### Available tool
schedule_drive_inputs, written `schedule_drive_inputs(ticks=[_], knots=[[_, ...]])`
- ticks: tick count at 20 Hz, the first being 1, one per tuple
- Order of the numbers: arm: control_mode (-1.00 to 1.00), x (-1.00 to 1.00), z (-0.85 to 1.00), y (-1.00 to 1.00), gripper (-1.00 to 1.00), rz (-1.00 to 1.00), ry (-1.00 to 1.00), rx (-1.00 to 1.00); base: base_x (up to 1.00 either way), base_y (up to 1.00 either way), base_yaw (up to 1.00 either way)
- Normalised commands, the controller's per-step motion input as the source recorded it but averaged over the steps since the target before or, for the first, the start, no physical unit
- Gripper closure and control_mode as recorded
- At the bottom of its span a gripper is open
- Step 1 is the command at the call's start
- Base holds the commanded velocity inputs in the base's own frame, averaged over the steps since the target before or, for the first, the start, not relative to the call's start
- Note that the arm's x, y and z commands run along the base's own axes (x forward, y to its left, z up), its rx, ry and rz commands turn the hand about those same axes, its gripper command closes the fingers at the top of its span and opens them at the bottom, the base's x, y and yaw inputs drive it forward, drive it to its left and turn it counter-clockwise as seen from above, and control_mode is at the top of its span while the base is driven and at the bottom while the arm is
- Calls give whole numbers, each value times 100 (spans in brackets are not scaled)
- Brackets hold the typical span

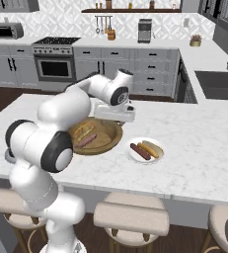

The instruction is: Place one bun and one sausage from the bowl on each plate.

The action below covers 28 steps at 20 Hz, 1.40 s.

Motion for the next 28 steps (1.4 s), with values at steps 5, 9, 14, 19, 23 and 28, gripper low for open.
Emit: schedule_drive_inputs(ticks=[5,9,14,19,23,28], knots=[[-100,-9,7,100,-100,-37,3,3,0,0,0],[-100,64,-33,82,-100,-27,13,0,0,0,0],[-100,71,-41,78,-100,-17,6,0,0,0,0],[-100,57,-34,39,-100,-9,2,0,0,0,0],[-100,38,-33,0,-100,0,-5,1,0,0,0],[-100,43,-48,0,-100,0,-1,0,0,0,0]])
